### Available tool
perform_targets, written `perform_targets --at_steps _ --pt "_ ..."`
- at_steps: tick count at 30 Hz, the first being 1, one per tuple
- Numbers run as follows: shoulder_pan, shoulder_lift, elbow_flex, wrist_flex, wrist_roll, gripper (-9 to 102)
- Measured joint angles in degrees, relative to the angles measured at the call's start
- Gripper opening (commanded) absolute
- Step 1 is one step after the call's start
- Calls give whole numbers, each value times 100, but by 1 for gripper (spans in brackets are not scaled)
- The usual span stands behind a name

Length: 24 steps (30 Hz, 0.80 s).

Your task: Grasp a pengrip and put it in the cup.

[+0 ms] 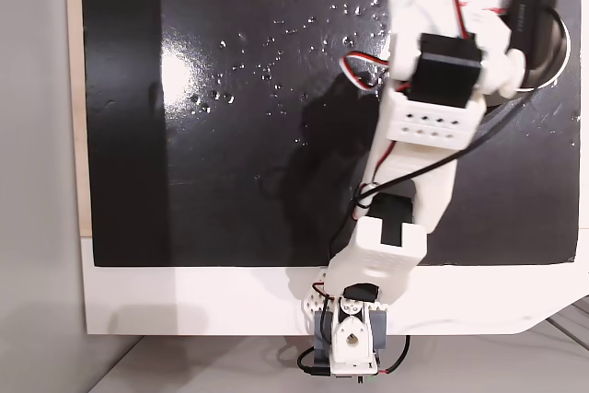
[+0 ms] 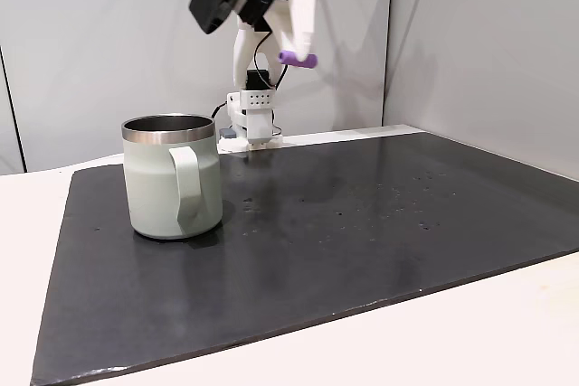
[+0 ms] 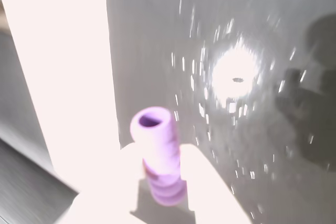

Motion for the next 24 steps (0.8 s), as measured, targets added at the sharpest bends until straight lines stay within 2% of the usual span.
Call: perform_targets --at_steps 10,18,24 --pt "1600 -580 -1116 0 -686 0" --pt "2101 -1696 -1898 0 -1327 0" --pt "2136 -2092 -1978 0 -1723 0"
